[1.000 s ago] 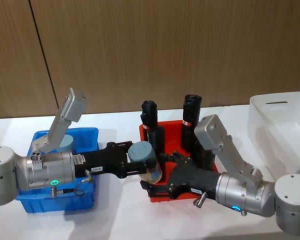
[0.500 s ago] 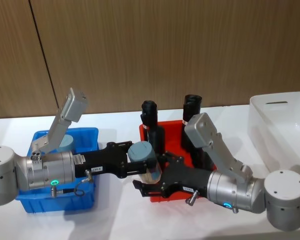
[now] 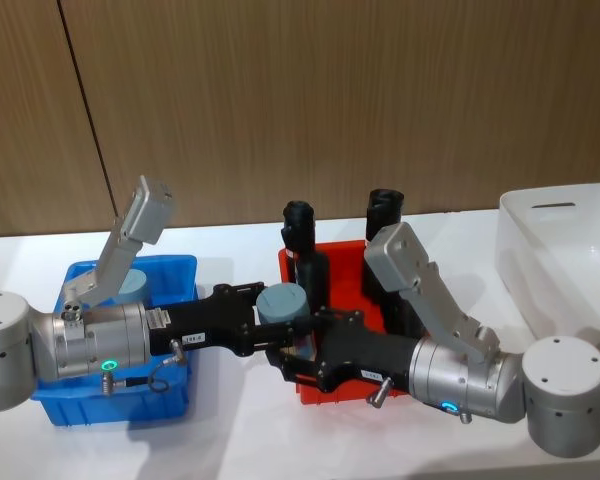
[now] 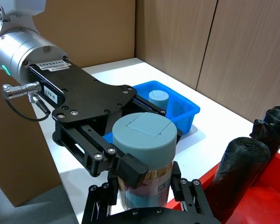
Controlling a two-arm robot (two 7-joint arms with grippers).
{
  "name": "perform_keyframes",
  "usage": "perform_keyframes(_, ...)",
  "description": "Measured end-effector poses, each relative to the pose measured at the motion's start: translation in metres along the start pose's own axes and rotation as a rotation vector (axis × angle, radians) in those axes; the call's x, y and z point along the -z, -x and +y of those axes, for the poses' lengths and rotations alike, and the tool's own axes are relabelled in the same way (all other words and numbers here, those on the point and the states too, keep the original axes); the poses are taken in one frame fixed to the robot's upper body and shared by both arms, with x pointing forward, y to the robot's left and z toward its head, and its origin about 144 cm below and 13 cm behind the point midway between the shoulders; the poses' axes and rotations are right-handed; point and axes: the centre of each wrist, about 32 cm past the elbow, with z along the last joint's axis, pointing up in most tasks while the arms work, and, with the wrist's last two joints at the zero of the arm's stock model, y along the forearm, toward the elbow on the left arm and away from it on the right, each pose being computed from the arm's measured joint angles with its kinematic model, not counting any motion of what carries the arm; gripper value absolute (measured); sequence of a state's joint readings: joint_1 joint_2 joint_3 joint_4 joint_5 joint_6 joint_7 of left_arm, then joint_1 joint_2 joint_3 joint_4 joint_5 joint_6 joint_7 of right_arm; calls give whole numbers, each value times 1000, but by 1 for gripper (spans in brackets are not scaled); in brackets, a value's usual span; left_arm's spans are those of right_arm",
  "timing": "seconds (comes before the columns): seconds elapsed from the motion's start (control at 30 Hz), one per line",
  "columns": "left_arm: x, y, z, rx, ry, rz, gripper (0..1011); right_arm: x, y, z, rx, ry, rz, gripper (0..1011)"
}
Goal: Pick the cotton swabs from the blue box and place them into the white box.
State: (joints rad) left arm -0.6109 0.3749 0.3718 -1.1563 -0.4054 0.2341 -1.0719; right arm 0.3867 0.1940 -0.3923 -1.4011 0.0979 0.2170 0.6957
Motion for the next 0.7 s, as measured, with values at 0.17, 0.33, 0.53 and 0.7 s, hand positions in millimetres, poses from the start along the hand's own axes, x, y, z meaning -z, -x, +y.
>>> perform_keyframes(0.17, 0, 0, 0, 0, 0, 0, 670, 0, 0, 1, 0, -1, 1, 636)
perform_keyframes(0.33, 0, 0, 0, 0, 0, 0, 784, -1, 0, 1, -3, -4, 2, 637)
perform_keyframes(0.53, 0, 0, 0, 0, 0, 0, 967, -2, 0, 1, -3, -9, 2, 636)
perform_keyframes(0.7, 0, 0, 0, 0, 0, 0, 1000, -2, 0, -3, 6, -13, 2, 636)
